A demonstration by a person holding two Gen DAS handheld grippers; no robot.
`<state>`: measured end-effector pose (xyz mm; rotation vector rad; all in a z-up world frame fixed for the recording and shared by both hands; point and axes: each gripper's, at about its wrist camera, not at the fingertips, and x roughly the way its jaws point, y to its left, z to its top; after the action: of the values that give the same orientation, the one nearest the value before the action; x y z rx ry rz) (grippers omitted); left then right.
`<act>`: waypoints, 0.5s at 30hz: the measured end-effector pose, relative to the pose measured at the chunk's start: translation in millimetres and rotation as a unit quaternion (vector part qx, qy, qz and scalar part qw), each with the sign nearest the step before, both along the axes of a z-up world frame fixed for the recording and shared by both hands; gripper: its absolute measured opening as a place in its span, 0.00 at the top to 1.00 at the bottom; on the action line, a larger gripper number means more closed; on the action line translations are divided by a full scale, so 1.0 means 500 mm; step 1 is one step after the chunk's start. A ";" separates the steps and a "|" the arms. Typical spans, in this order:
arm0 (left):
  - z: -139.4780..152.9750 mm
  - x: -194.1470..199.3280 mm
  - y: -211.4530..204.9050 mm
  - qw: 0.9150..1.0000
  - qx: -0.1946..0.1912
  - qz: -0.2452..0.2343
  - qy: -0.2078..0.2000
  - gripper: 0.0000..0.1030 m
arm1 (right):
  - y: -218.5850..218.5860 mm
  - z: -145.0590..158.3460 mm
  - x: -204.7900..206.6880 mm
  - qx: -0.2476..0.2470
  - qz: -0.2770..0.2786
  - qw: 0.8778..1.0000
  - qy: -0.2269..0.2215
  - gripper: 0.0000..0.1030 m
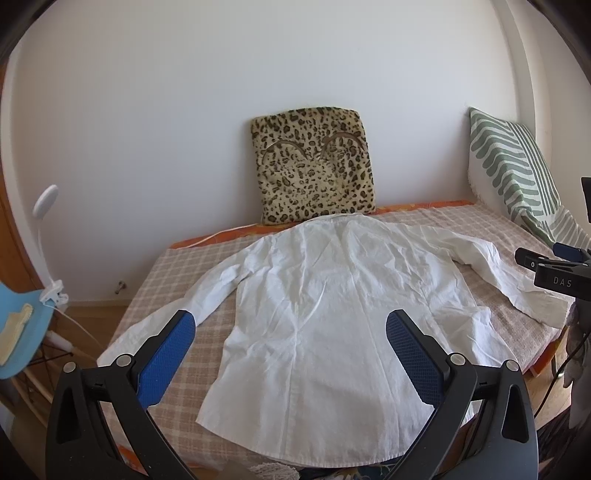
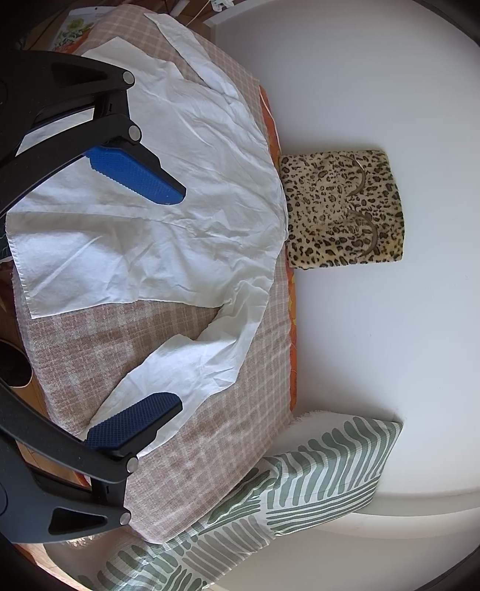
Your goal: Fold small clothes
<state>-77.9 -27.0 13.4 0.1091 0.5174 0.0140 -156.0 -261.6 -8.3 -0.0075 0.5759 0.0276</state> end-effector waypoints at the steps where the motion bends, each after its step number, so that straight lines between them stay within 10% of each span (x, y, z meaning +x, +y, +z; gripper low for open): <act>1: 0.000 0.000 0.001 1.000 -0.001 0.001 0.000 0.00 | 0.000 0.000 0.000 0.000 0.000 1.000 0.000 0.00; 15: 0.001 0.006 -0.001 1.000 -0.001 0.000 0.003 0.00 | 0.002 -0.001 0.004 0.002 0.001 1.000 0.002 0.00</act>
<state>-74.8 -27.4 14.1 0.1070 0.5236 0.0124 -154.2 -260.7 -8.7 -0.0037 0.5792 0.0302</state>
